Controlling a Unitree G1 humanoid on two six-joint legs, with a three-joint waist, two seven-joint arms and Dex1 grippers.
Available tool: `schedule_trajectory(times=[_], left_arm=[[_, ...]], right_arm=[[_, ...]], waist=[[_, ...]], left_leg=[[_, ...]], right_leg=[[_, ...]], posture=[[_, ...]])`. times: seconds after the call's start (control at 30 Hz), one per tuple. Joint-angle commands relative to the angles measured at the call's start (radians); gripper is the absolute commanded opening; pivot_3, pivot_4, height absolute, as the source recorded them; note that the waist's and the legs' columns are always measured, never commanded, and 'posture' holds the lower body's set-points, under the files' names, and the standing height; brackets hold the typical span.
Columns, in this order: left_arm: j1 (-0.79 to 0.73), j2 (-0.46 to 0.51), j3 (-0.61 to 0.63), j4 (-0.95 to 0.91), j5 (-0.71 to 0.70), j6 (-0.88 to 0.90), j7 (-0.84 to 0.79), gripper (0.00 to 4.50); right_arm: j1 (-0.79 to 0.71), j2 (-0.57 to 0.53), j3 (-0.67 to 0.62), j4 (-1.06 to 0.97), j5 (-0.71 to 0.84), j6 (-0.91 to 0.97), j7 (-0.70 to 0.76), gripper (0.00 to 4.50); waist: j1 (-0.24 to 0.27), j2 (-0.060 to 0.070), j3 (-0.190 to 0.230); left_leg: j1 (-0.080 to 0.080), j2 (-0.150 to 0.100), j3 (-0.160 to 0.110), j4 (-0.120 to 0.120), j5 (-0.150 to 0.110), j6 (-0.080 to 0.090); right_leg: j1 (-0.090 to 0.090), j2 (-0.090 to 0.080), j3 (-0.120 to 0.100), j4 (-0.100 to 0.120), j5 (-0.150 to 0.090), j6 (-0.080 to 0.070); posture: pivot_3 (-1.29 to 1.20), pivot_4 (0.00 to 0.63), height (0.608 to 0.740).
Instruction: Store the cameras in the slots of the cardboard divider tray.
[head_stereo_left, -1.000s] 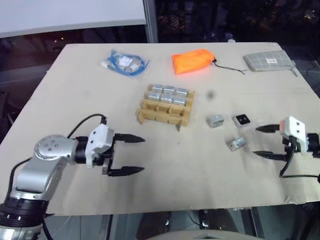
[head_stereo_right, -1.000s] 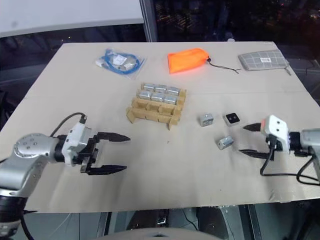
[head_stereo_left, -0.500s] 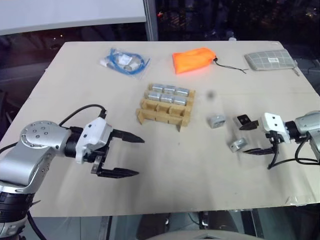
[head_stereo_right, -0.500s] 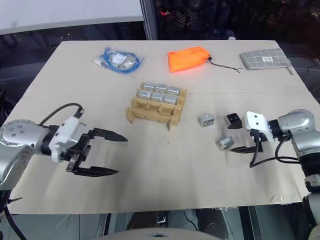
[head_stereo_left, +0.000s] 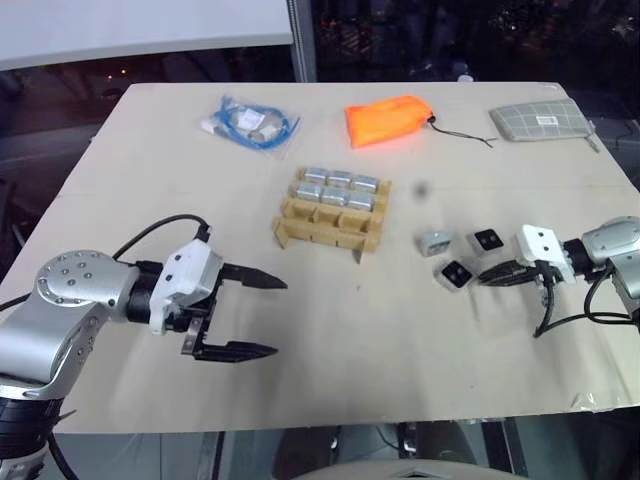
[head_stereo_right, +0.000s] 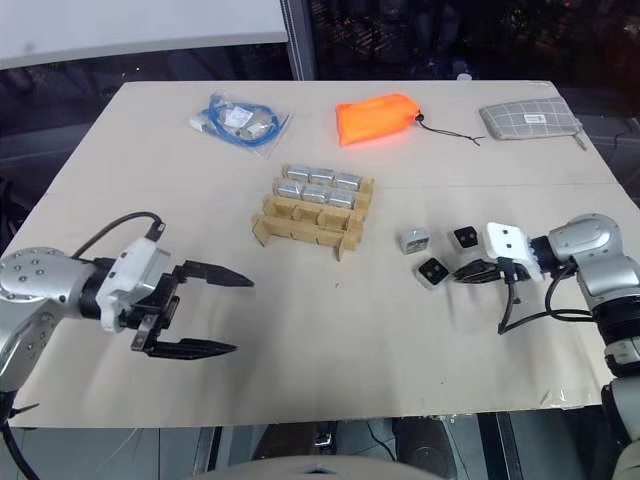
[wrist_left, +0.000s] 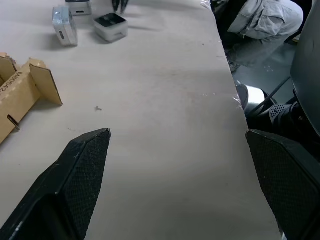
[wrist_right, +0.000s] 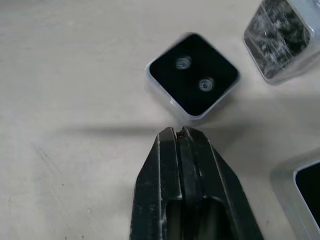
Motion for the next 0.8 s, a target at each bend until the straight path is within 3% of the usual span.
schedule_trajectory(times=[0.03,0.2,0.3,0.37,0.57,0.8], left_arm=[[-0.001,0.01,0.028,-0.014,-0.011,-0.004,-0.004,4.5],[-0.001,0.008,0.027,-0.01,-0.008,-0.008,-0.006,4.5],[-0.006,0.007,0.022,-0.009,-0.008,-0.005,-0.005,4.5],[-0.005,0.005,0.021,-0.01,-0.008,-0.005,-0.004,4.5],[0.001,-0.004,0.011,-0.006,-0.002,-0.013,-0.005,4.5],[-0.012,-0.007,0.003,0.004,0.001,-0.017,-0.01,4.5]], right_arm=[[-0.009,-0.021,0.002,-0.023,0.033,-0.001,0.07,0.03],[-0.016,-0.018,-0.011,-0.022,0.031,0.028,0.07,0.03],[-0.02,-0.034,0.005,-0.033,0.032,0.074,0.07,0.74],[-0.017,-0.043,0.012,-0.045,0.032,0.09,0.07,1.42],[-0.019,-0.034,-0.019,-0.071,0.042,0.112,0.051,4.21],[0.027,-0.005,-0.058,-0.138,0.06,0.194,-0.011,4.37]], waist=[[0.0,0.0,0.0],[0.0,0.0,0.0],[0.0,0.0,0.0],[0.001,0.0,0.0],[0.0,0.0,0.0],[0.002,0.0,0.0]], left_leg=[[0.0,0.0,0.0,0.0,0.0,0.0],[0.0,0.0,0.0,0.0,0.0,0.0],[0.0,0.0,0.0,0.0,0.0,0.0],[0.0,0.0,0.0,0.0,0.0,0.0],[0.0,0.0,0.0,0.0,0.0,0.0],[0.0,0.0,0.0,0.0,0.0,0.0]], right_leg=[[0.0,0.0,0.0,0.0,0.0,0.0],[0.0,0.0,0.0,0.0,0.0,0.0],[0.0,0.0,0.0,0.0,0.0,0.0],[0.0,0.0,0.0,0.0,0.0,0.0],[0.0,0.0,0.0,0.0,0.0,0.0],[0.0,0.0,0.0,0.0,0.0,0.0]], posture=[[0.0,0.15,0.74],[0.0,0.15,0.74],[0.0,0.15,0.74],[0.0,0.15,0.74],[0.0,0.15,0.74],[0.0,0.15,0.74]])
